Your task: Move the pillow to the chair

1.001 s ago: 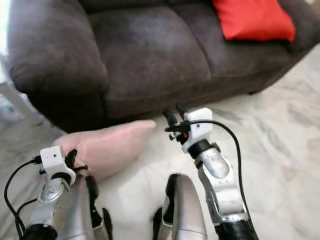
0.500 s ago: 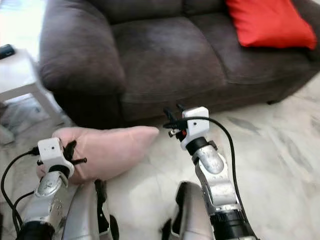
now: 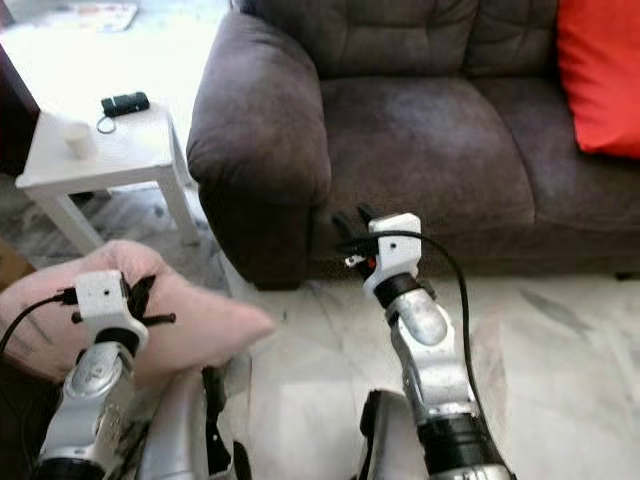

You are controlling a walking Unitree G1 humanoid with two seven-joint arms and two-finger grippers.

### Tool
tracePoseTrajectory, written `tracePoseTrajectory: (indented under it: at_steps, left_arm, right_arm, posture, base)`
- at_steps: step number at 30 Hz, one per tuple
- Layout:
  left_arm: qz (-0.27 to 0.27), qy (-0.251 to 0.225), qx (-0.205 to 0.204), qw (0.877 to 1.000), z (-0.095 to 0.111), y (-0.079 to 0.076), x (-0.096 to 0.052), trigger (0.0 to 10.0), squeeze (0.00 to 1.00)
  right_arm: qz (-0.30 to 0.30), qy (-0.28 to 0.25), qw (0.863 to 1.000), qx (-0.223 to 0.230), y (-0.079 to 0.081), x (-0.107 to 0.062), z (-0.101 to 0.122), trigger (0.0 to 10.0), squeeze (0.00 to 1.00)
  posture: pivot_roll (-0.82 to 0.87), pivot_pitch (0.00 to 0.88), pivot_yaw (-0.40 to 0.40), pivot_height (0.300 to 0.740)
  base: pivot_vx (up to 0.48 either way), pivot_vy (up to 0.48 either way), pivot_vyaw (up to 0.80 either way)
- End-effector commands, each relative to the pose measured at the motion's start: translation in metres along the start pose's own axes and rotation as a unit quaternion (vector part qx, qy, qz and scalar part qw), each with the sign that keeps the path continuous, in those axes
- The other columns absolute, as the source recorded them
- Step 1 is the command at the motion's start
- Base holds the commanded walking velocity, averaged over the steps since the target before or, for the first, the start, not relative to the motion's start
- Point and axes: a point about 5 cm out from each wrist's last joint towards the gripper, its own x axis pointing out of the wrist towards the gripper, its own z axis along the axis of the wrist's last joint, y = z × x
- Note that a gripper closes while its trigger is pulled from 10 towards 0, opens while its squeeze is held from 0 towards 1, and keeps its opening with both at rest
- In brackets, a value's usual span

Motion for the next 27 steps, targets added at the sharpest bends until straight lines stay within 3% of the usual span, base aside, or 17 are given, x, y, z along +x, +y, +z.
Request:
tracePoseTrajectory:
  at_steps: [1, 14, 27]
  left_arm:
    - [-0.021, -0.055, -0.007, 0.998, 0.024, -0.008, 0.000, 10.0, 0.00]
    - [-0.051, -0.073, -0.008, 0.996, 0.038, -0.023, -0.010, 10.0, 0.00]
    - [-0.056, -0.075, -0.001, 0.996, 0.044, -0.025, -0.009, 10.0, 0.00]
  right_arm:
    - [-0.017, 0.002, 1.000, 0.012, -0.005, -0.002, -0.003, 10.0, 0.00]
    - [-0.032, -0.004, 0.999, 0.024, -0.008, -0.002, -0.004, 10.0, 0.00]
    - [-0.036, -0.015, 0.999, 0.029, -0.007, -0.004, -0.001, 10.0, 0.00]
  posture:
    - [0.07, 0.054, -0.022, 0.522]
    - [0.07, 0.058, -0.020, 0.522]
    - [0.06, 0.079, -0.012, 0.522]
  base:
    - [0.000, 0.000, 0.00]
    - [0.000, 0.000, 0.00]
    - [0.000, 0.000, 0.00]
